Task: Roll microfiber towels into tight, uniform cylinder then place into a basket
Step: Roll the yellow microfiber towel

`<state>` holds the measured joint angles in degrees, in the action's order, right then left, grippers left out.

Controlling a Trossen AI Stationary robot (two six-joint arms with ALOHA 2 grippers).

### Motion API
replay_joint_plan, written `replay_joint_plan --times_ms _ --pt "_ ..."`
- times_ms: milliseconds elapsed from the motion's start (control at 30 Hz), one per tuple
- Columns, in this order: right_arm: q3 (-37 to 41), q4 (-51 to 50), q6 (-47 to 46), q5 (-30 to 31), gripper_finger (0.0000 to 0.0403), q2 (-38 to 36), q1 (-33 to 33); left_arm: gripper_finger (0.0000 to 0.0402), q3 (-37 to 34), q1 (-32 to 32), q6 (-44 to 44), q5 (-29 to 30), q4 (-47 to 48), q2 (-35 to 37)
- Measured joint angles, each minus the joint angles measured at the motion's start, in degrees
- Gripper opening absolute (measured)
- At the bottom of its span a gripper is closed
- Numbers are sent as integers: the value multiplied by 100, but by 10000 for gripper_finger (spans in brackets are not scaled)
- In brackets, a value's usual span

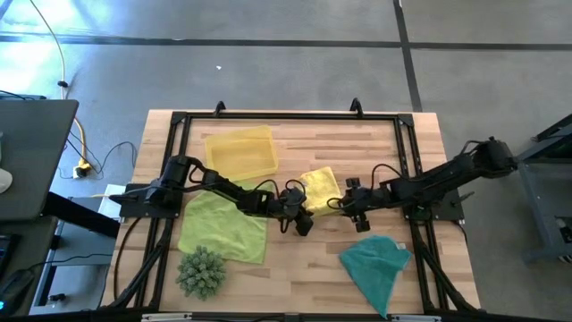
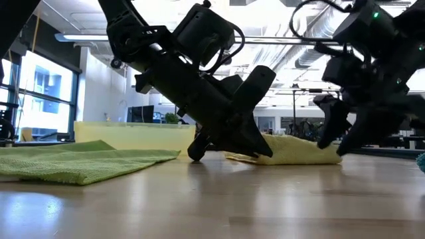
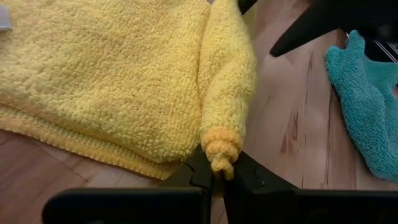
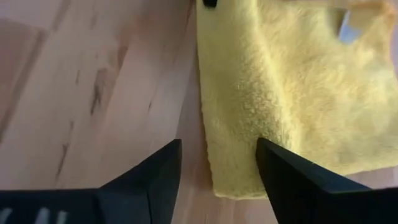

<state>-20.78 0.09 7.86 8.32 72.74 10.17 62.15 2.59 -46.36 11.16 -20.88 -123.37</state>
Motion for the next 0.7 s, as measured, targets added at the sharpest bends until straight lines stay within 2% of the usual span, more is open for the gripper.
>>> replay_joint_plan --times_ms 233,700 --pt "-16 356 11 217 185 654 9 7 0 0 1 0 -12 0" --pt "-13 339 13 538 129 717 8 13 -2 -2 137 -288 0 32"
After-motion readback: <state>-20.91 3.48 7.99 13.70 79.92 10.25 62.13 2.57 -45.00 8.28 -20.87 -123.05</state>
